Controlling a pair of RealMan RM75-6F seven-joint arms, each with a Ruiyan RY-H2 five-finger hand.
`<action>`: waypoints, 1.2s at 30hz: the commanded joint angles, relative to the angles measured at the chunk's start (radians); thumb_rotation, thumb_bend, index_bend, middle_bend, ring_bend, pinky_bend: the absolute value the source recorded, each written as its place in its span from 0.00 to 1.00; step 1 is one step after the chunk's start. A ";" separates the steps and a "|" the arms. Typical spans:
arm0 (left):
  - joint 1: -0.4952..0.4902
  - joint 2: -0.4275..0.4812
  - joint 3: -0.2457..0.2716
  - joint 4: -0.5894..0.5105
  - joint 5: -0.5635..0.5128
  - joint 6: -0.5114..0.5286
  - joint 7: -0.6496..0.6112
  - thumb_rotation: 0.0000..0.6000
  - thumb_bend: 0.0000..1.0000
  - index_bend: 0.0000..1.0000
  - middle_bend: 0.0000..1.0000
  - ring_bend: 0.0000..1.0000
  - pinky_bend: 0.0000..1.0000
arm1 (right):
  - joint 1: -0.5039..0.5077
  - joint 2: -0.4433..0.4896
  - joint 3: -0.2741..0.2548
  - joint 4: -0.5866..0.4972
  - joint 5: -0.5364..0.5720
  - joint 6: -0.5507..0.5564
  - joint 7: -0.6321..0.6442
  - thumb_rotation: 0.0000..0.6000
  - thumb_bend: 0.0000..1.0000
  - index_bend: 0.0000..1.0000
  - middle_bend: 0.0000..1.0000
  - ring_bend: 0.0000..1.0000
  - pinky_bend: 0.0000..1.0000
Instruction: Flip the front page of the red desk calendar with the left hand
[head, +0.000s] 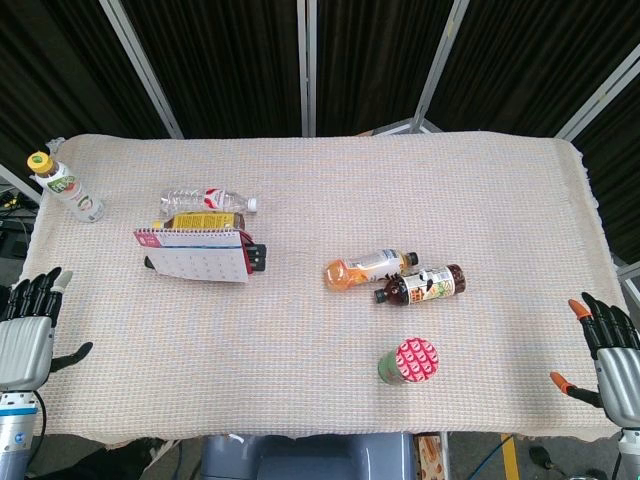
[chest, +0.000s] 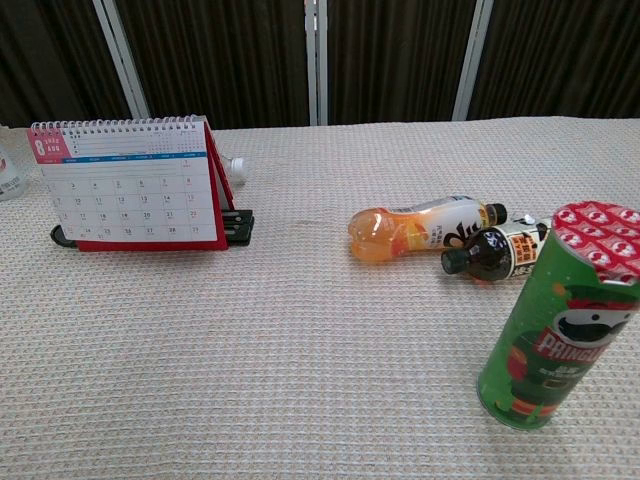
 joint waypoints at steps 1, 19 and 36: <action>0.000 -0.001 0.000 0.000 0.000 -0.001 0.002 1.00 0.07 0.00 0.00 0.00 0.00 | 0.000 0.000 0.000 0.001 0.000 0.001 0.002 1.00 0.00 0.00 0.00 0.00 0.00; -0.010 -0.039 -0.031 0.024 -0.041 0.000 -0.004 1.00 0.27 0.00 0.05 0.09 0.13 | 0.002 0.000 -0.002 -0.006 -0.001 -0.005 -0.002 1.00 0.00 0.00 0.00 0.00 0.00; -0.156 -0.106 -0.139 -0.018 -0.403 -0.304 0.019 1.00 0.78 0.00 0.70 0.74 0.64 | 0.001 0.011 -0.001 -0.011 0.002 -0.003 0.021 1.00 0.00 0.00 0.00 0.00 0.00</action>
